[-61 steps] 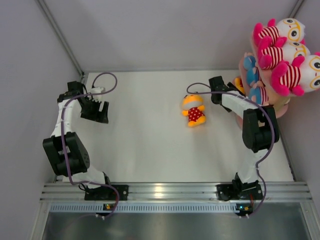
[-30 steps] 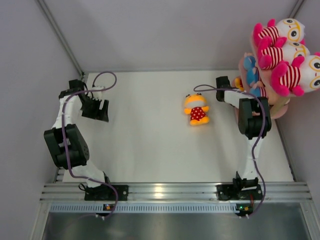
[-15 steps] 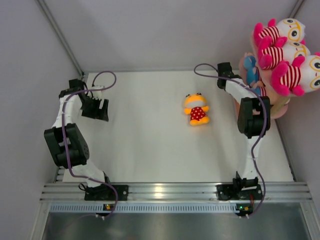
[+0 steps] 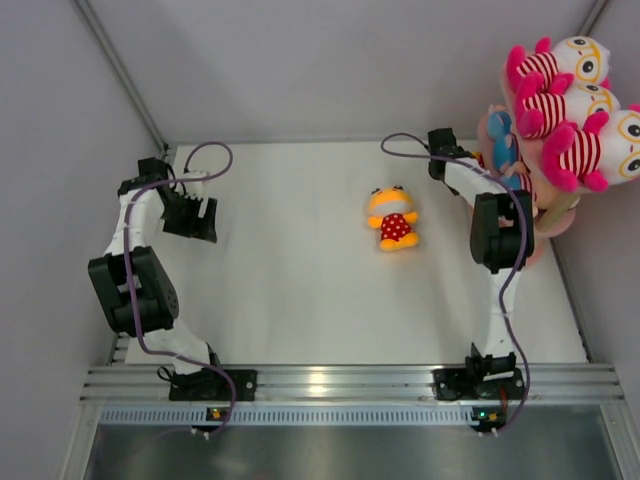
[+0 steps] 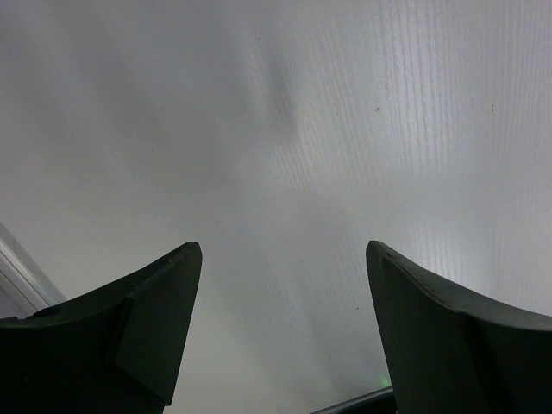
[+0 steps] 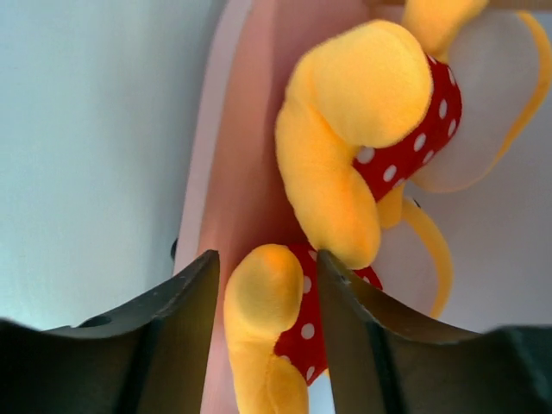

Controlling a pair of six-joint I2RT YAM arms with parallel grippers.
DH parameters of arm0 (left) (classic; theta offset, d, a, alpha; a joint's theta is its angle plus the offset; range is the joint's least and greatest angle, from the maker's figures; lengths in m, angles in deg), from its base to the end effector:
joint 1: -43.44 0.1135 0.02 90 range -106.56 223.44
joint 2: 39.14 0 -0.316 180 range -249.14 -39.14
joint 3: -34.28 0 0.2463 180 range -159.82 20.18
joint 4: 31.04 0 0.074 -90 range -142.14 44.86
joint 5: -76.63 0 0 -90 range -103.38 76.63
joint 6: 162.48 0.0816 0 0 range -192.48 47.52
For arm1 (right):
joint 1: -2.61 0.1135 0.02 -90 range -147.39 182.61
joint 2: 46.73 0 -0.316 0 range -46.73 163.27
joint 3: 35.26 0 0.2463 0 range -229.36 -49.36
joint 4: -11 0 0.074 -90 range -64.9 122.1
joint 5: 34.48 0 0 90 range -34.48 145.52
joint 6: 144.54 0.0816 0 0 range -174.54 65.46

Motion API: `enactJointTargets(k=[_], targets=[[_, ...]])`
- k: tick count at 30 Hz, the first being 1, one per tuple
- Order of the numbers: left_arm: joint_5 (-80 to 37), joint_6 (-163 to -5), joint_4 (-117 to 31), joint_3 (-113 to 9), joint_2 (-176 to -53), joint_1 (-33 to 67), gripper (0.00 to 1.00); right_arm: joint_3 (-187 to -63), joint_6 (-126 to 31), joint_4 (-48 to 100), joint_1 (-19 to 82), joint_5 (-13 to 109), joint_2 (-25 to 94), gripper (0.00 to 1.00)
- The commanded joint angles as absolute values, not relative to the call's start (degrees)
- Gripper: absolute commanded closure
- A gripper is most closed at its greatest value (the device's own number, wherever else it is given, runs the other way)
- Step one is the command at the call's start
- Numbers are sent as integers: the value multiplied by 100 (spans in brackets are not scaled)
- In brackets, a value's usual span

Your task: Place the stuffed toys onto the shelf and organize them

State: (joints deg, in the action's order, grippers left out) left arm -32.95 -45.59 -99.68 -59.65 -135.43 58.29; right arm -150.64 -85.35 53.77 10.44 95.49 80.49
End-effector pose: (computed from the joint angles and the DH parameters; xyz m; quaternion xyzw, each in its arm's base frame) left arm 0.3452 0.0632 0.2748 0.1298 0.9636 -0.0988 0.2117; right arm 0.5335 0.0204 0.2033 -0.1982 0.8793 -0.3760 0.2151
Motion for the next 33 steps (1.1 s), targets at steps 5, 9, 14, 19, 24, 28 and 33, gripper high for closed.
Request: enactJointTargets(k=[5, 9, 14, 19, 24, 28, 33], targets=[[-3333, -4585, -10007, -6199, -13379, 5864, 17, -15369, -8609, 5577, 1570, 9796, 7747, 40], [-3324, -4577, -10007, -6173, -13292, 5856, 17, -15361, -8373, 5840, 1956, 9482, 7255, 36], [-3297, -4542, -10007, -6068, -13098, 5864, 17, -13712, -8503, 5456, 2528, 7378, 5236, 38], [-3262, -4489, -10007, -6032, -12975, 5864, 17, -11381, -9378, 5128, 2599, 5162, 2979, 35], [-3368, -4550, -10007, -6024, -12905, 5864, 17, -10448, -10183, 5727, 2923, 4321, 2674, 32], [-3368, -4577, -10016, -5980, -12782, 5856, 16, -10167, -10288, 5228, 2959, 4953, 3121, 32], [-3297, -4550, -10086, -5962, -12685, 5864, 16, -10183, -10165, 4234, 2827, 5516, 3597, 33]])
